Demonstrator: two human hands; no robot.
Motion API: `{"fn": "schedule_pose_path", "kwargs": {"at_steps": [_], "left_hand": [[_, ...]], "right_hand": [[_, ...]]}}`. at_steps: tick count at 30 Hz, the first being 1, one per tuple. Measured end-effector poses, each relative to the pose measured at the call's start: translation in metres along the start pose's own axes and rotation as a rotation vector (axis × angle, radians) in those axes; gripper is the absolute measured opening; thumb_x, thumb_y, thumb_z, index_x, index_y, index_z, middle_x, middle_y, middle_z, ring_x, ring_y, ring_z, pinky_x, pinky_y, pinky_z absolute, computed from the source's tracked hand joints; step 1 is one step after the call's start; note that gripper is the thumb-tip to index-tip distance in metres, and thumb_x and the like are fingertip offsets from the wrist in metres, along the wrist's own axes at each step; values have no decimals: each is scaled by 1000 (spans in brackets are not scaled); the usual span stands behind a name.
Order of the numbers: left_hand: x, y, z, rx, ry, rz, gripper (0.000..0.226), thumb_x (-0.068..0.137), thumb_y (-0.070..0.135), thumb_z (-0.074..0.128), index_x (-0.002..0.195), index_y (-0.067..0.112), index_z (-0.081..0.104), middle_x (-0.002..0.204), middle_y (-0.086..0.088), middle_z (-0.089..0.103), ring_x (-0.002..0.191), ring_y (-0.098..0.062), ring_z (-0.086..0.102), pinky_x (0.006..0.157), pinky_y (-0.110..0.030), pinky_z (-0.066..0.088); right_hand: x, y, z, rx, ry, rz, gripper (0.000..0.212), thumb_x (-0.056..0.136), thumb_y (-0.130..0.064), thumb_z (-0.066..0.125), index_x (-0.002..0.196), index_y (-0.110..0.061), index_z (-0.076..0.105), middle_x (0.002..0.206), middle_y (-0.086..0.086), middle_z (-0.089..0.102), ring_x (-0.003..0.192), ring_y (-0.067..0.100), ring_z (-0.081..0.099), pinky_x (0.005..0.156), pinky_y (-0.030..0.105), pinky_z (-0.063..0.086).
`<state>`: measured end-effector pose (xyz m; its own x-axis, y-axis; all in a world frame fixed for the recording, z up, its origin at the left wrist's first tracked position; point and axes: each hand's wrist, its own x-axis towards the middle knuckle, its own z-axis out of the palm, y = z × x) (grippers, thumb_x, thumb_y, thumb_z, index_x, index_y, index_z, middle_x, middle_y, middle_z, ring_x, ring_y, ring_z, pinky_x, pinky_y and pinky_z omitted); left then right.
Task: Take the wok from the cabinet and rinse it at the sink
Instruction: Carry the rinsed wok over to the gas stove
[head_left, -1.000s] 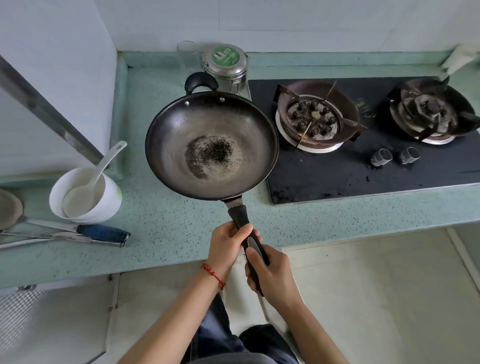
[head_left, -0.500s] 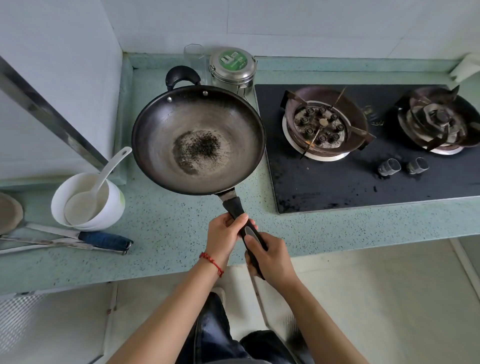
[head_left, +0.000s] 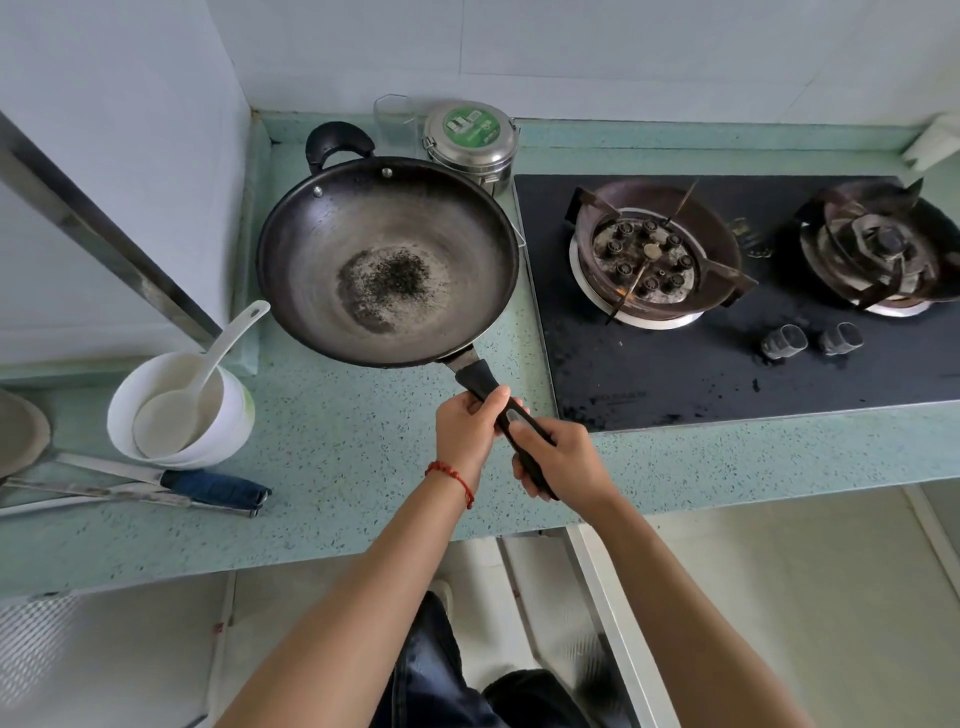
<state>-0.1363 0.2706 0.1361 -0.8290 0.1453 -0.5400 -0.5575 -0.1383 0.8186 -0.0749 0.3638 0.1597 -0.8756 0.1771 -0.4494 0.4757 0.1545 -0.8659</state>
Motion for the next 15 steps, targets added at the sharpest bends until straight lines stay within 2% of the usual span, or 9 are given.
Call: {"fn": "schedule_pose_path", "kwargs": {"at_steps": [2,4,8,9,11,13,15], "left_hand": [[3,-3,1,29,15,4,28,81,13,61,54,15,68,62,-6,69,71,-29,66,73,-41,56],[3,-5,1,53,22,-1,24,79,16,63,56,16,67,72,-16,69,78,-36,66,80,-48,55],[1,-5,2,96,39,-6,21,77,22,65,57,16,69,76,-17,69,82,-39,67,80,-48,55],[1,-4,1,113,47,6,20,76,25,65,64,10,69,76,-17,69,80,-38,67,77,-46,56],[0,-2,0,184,58,30,35,78,30,64,77,-5,63,71,-14,65,69,-31,65,72,-42,56],[-1,-1,-2,244,58,45,40,80,33,63,82,-6,60,68,-12,62,63,-24,63,73,-43,57],[-3,-1,-3,263,48,50,43,81,37,60,84,-7,59,74,-17,65,63,-20,65,74,-43,57]], "right_hand": [[2,2,-2,-42,3,2,38,93,-27,50,80,8,58,56,10,61,36,17,45,34,21,33],[2,5,-3,-82,16,13,38,93,-28,50,85,8,59,57,9,62,37,15,46,34,21,33],[2,6,-3,-148,48,9,39,92,-31,50,82,5,61,58,8,63,38,12,47,36,17,34],[2,5,-2,-162,60,4,41,92,-33,50,80,4,61,58,8,63,39,11,48,37,16,34],[3,3,-2,-191,85,2,42,91,-35,50,76,2,62,56,6,63,39,11,49,37,16,35],[2,2,-1,-206,93,11,40,90,-36,50,76,-1,63,57,6,63,39,10,49,39,17,36],[1,2,-1,-231,115,11,38,89,-39,51,77,-5,64,58,5,63,40,10,50,41,19,38]]}}
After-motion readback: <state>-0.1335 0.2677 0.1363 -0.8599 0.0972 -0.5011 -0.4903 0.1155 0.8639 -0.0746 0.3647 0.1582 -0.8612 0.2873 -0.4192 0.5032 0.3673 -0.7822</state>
